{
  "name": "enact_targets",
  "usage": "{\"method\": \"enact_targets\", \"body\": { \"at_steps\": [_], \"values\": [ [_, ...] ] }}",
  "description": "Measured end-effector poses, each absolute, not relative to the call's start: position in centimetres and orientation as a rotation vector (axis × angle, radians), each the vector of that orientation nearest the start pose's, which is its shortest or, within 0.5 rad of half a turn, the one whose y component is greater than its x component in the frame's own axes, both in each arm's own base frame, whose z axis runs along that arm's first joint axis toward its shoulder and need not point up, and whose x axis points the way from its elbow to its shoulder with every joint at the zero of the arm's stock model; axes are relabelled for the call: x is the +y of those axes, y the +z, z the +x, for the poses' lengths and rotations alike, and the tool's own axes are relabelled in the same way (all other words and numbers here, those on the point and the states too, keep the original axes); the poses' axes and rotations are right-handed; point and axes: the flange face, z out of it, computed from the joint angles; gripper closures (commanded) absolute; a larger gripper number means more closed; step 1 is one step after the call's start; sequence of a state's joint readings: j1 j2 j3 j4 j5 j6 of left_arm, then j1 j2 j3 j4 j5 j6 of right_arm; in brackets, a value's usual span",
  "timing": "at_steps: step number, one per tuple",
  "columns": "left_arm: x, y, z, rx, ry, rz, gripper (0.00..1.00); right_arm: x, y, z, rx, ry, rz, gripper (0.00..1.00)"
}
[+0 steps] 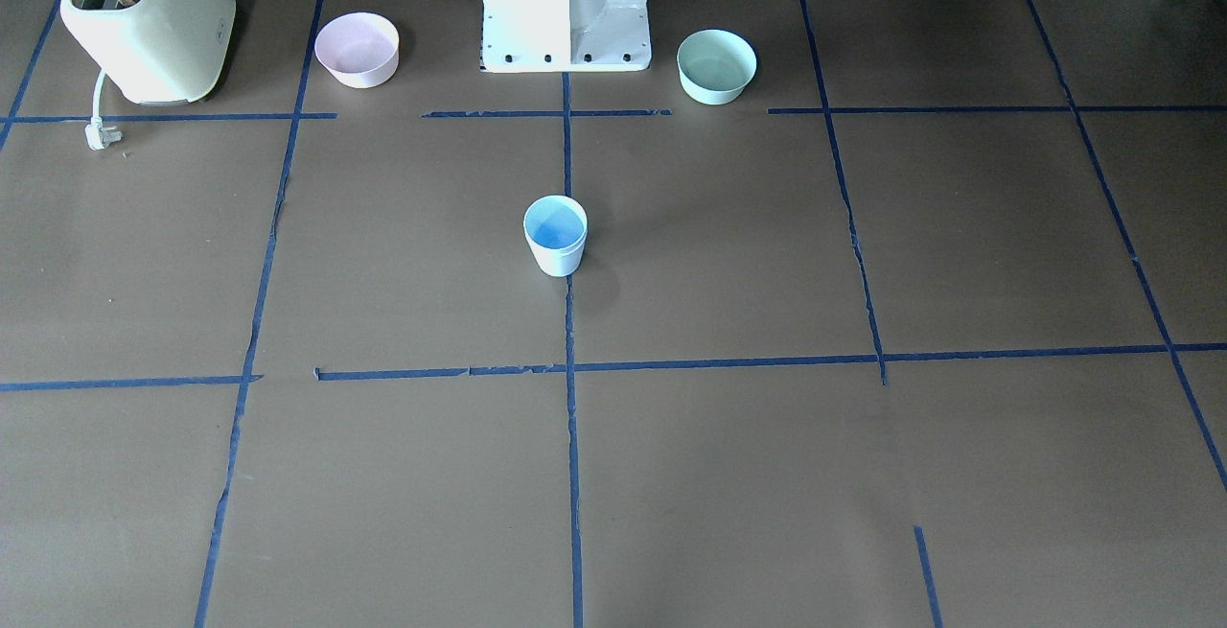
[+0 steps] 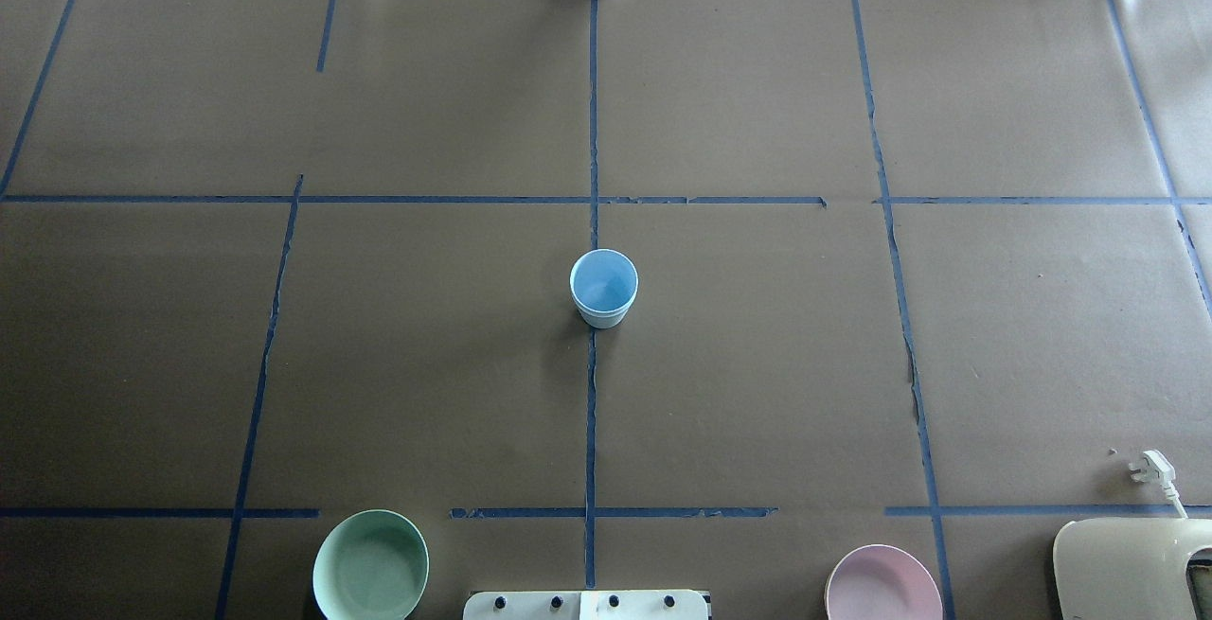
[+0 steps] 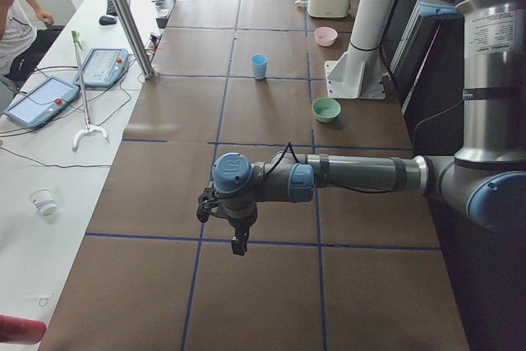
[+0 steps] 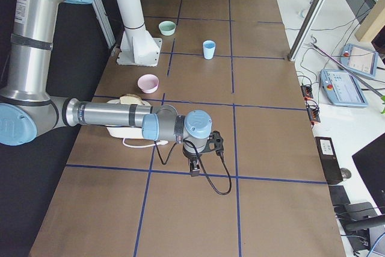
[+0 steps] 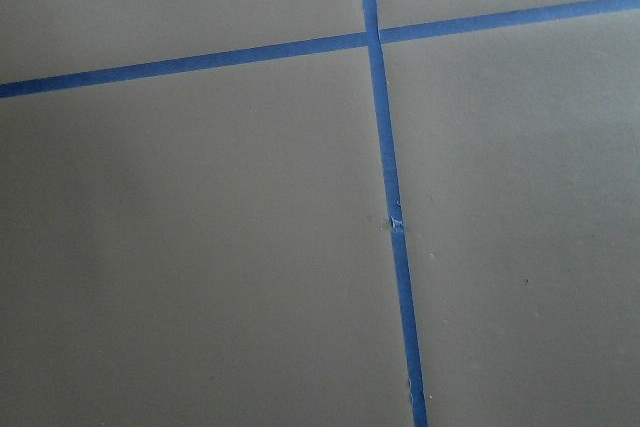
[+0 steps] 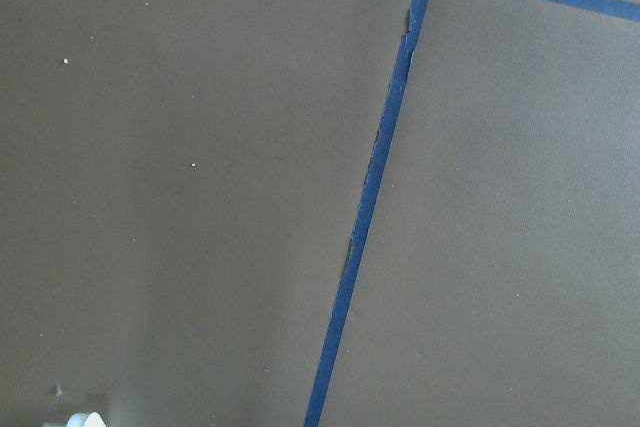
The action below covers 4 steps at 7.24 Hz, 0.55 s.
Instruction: Stack blue cups with both arms
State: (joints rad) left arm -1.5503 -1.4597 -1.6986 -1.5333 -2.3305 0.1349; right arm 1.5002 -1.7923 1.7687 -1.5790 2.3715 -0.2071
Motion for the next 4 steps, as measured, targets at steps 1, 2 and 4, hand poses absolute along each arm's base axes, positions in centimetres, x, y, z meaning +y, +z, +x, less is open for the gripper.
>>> {"method": "enact_targets", "body": {
  "at_steps": [1, 2, 4],
  "values": [
    [-44.49, 65.18, -5.53, 0.761, 0.142, 0.027, 0.0, -39.97, 65.87, 3.37, -0.803, -0.25, 0.025, 0.0],
    [-44.51, 65.15, -5.51, 0.762, 0.143, 0.03, 0.0, -40.0, 65.84, 3.37, -0.803, -0.25, 0.026, 0.0],
    [-44.53, 65.11, -5.51, 0.763, 0.144, 0.031, 0.0, -40.05, 65.8, 3.33, -0.803, -0.252, 0.027, 0.0]
  ]
}}
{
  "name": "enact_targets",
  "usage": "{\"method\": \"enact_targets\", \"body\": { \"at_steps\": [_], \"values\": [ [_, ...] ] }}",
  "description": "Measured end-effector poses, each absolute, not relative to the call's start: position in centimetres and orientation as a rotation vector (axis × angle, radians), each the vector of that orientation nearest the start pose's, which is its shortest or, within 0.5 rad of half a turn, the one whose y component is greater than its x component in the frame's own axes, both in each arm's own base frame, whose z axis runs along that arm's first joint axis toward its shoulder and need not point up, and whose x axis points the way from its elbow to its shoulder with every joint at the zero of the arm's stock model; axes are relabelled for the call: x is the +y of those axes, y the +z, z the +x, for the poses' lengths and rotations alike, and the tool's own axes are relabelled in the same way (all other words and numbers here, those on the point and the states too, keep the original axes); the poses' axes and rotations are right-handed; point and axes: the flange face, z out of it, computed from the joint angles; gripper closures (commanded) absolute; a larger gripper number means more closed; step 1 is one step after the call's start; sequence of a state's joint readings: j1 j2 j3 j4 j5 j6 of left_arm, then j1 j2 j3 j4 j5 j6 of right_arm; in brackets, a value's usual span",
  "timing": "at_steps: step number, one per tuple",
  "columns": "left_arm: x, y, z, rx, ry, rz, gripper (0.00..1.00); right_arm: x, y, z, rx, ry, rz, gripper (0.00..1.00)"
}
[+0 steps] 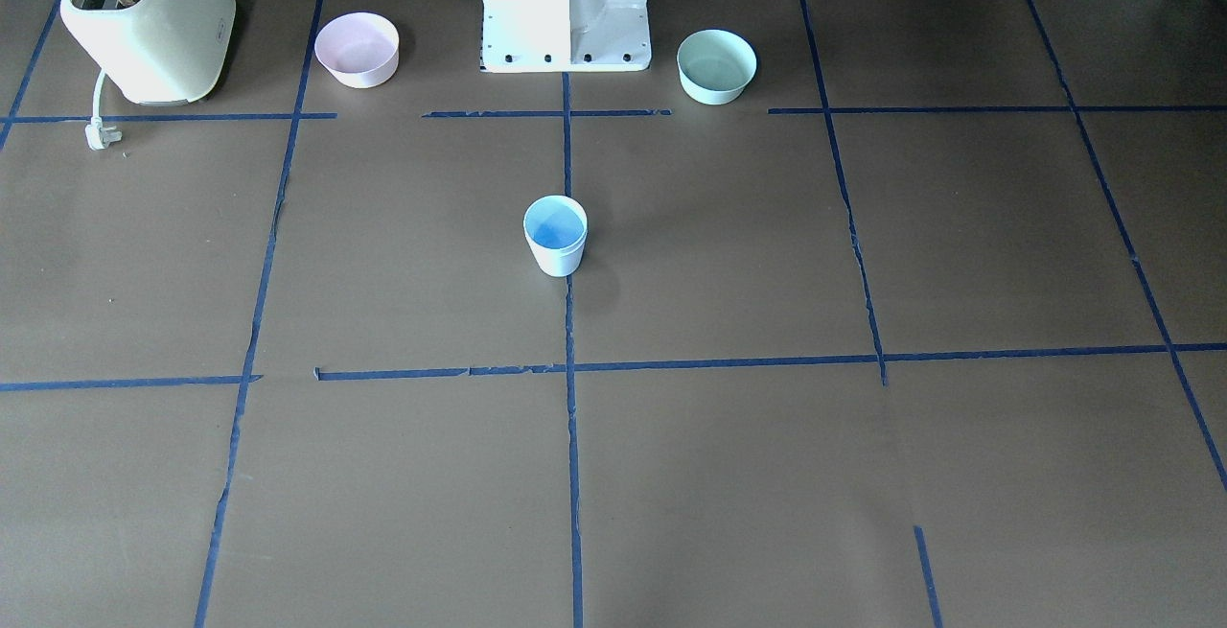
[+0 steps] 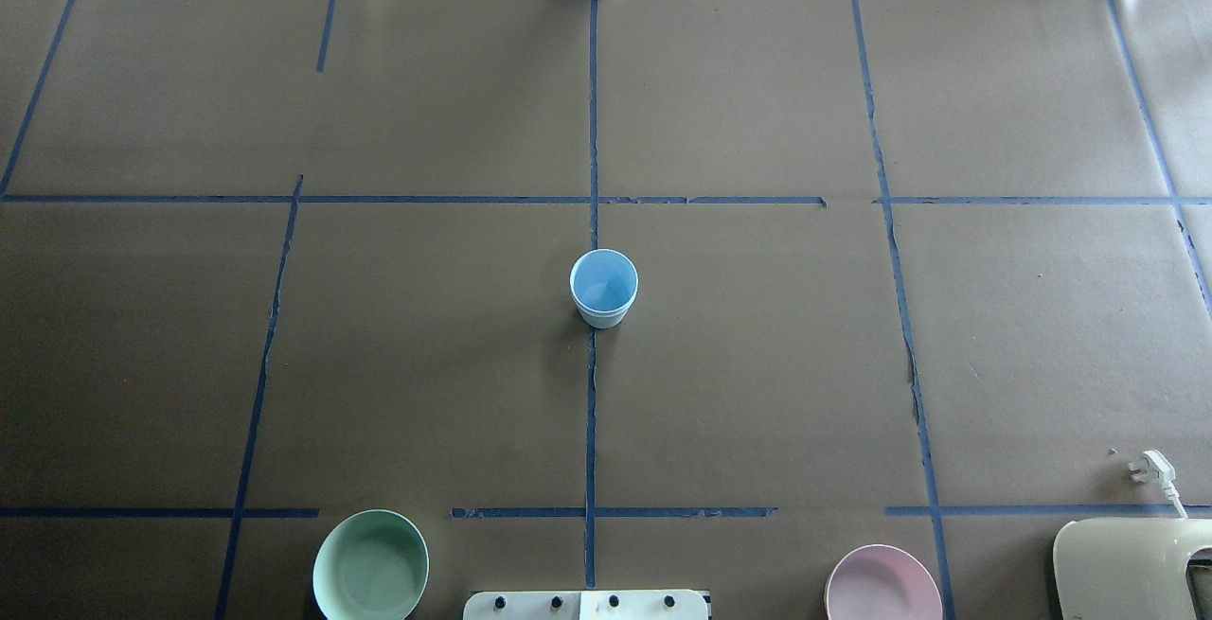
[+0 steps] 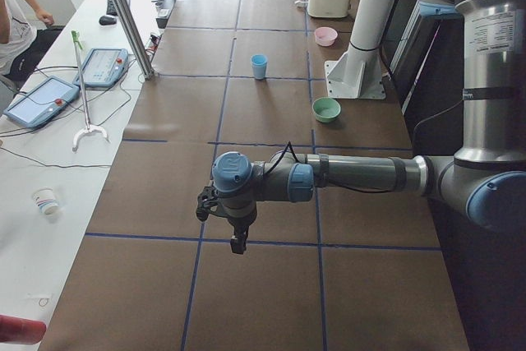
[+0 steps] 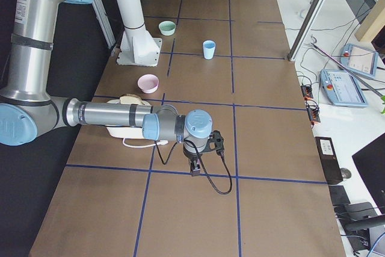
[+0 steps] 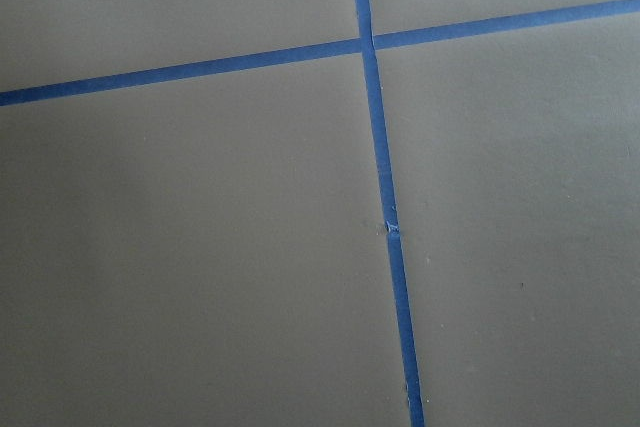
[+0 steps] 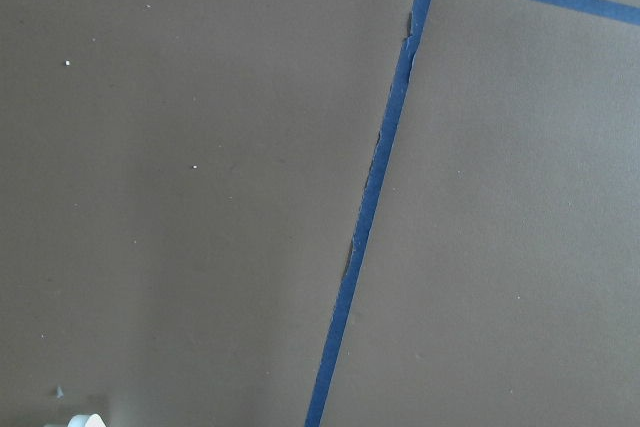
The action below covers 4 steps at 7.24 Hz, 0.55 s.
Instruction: Stack blue cups with both arms
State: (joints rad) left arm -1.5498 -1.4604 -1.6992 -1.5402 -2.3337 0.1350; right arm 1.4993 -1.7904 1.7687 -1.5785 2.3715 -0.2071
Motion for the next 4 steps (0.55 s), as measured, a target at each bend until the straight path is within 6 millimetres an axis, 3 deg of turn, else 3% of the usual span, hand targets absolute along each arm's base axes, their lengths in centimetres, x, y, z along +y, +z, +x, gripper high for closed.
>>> {"method": "enact_targets", "body": {
  "at_steps": [4],
  "values": [
    [-44.51, 65.1, -5.48, 0.765, 0.145, 0.033, 0.0, -40.18, 65.69, 3.3, -0.802, -0.259, 0.042, 0.0]
  ]
}}
